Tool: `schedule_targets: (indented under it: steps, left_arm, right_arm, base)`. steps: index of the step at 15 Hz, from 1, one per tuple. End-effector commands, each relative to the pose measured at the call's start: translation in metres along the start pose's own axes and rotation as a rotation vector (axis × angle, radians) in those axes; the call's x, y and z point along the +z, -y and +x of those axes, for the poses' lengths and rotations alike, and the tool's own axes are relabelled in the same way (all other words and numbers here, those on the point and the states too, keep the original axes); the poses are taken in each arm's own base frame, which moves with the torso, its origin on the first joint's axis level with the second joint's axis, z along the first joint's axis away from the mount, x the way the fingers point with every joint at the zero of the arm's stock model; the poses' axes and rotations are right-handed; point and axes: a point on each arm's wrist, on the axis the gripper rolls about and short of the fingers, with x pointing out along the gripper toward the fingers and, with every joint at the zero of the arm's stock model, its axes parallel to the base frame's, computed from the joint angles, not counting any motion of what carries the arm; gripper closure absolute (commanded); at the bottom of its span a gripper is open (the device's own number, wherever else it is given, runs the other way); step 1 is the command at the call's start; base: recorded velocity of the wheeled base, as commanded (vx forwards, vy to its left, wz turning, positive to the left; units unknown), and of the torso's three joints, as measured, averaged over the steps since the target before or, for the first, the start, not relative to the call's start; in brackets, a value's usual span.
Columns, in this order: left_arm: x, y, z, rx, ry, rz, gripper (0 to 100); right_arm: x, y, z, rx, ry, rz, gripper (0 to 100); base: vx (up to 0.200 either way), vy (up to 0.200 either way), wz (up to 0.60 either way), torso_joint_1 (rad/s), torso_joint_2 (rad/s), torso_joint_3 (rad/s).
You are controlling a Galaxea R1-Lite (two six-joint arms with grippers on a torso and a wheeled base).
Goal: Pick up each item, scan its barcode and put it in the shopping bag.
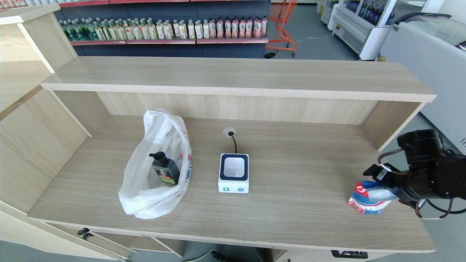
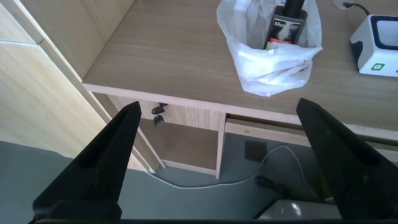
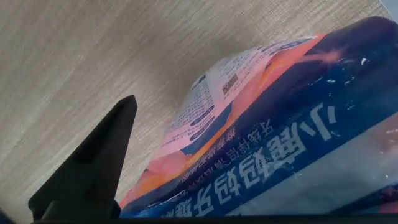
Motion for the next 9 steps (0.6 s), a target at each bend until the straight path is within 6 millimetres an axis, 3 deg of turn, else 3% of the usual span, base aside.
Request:
schedule_targets:
  steps: [1, 2, 6, 9]
  left_arm:
    - [0.0, 0.0, 0.0, 0.001, 0.0, 0.0, 0]
    - [0.0, 0.0, 0.0, 0.001, 0.0, 0.0, 0]
    - [0.0, 0.0, 0.0, 0.001, 0.0, 0.0, 0]
    - [0.0, 0.0, 0.0, 0.001, 0.0, 0.0, 0]
  right_arm:
    - [-0.012, 0.002, 0.028, -0.065, -0.032, -0.043, 0]
    - [-0.013, 0.002, 0.031, -0.071, -0.031, -0.054, 100]
    - [-0.008, -0.009, 0.03, 0.002, 0.044, -0.182, 100]
    - [-0.002, -0.014, 0.015, 0.047, 0.091, -0.358, 100]
  base:
    - [0.0, 0.0, 0.0, 0.0, 0.0, 0.0]
    - [0.0, 0.0, 0.0, 0.0, 0.0, 0.0]
    - [0.0, 0.0, 0.0, 0.0, 0.0, 0.0]
    - [0.0, 0.0, 0.0, 0.0, 0.0, 0.0]
